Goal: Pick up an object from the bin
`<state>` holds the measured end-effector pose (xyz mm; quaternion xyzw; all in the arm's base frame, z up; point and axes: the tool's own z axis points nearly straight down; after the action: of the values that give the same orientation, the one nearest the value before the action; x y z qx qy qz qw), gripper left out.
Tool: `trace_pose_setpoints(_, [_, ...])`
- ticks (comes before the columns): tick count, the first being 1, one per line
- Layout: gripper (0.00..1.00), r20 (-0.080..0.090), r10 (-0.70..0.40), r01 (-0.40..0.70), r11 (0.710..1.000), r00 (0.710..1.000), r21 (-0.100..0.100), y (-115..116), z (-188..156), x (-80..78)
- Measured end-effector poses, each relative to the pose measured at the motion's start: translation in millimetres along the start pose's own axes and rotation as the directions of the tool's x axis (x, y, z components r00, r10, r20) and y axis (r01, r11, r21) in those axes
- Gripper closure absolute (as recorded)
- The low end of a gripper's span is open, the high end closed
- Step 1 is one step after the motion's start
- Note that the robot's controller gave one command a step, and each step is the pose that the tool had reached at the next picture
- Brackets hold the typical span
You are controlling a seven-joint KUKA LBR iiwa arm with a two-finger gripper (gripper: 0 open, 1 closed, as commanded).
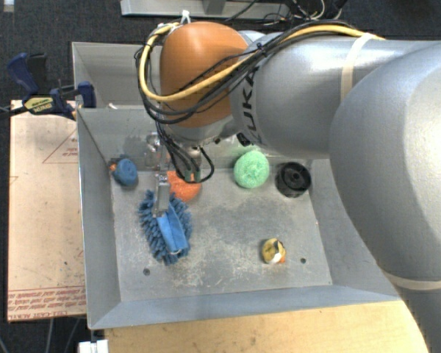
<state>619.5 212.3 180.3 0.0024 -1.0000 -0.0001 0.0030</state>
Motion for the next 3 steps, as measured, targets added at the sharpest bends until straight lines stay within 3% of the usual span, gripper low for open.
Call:
trace_pose_setpoints(1, [0.0,0.007,0.003,-0.003,1.0,1.0,-0.001,-0.9,-5.1,-1.6])
trace_pose_setpoints(2, [0.0,0.013,0.014,-0.014,1.0,1.0,-0.005,-16.1,34.1,5.1])
trace_pose_setpoints(3, [0.0,-0.004,0.025,-0.025,1.0,1.0,0.002,-23.2,58.9,6.0])
